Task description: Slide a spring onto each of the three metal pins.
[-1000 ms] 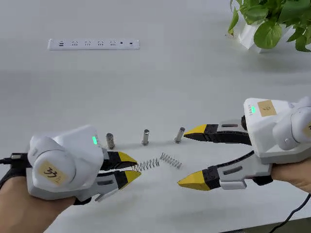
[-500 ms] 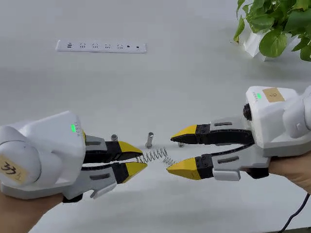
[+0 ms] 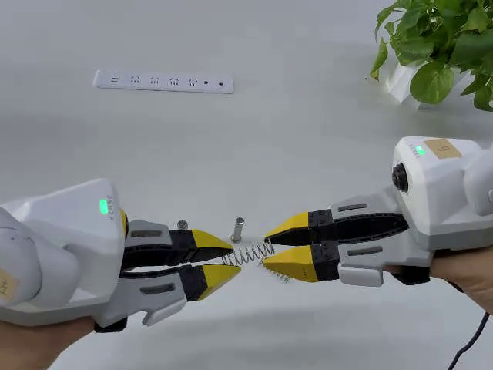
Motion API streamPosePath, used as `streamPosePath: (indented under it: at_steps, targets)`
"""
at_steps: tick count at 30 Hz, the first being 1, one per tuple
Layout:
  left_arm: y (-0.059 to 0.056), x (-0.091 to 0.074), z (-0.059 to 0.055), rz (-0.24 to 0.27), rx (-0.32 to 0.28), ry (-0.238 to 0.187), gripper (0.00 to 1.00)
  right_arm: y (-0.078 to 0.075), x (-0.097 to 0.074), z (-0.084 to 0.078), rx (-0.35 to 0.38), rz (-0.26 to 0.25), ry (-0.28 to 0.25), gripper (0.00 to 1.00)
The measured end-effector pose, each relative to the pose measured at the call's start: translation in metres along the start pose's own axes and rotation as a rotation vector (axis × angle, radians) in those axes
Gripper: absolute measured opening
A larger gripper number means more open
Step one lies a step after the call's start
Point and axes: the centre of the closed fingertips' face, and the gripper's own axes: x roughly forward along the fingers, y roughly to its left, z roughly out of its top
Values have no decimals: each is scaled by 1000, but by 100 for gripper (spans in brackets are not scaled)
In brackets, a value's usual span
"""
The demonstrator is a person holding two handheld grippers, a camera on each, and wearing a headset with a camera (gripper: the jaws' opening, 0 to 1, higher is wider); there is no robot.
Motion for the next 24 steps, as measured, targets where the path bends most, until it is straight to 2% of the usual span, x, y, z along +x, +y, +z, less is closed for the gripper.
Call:
streamPosePath:
  at_steps: [5,8,24]
  targets:
    - [-2,-1,-1,-6,-3,-3,7,1,-1,3,2,7,-10,6]
    - [-4,-1,-1,-10,-4,-7,7,4,-1,5,6,14,-16,6]
    - [-8,3,-6,-26,2,11,7,10,1,8,-33,27,20,6]
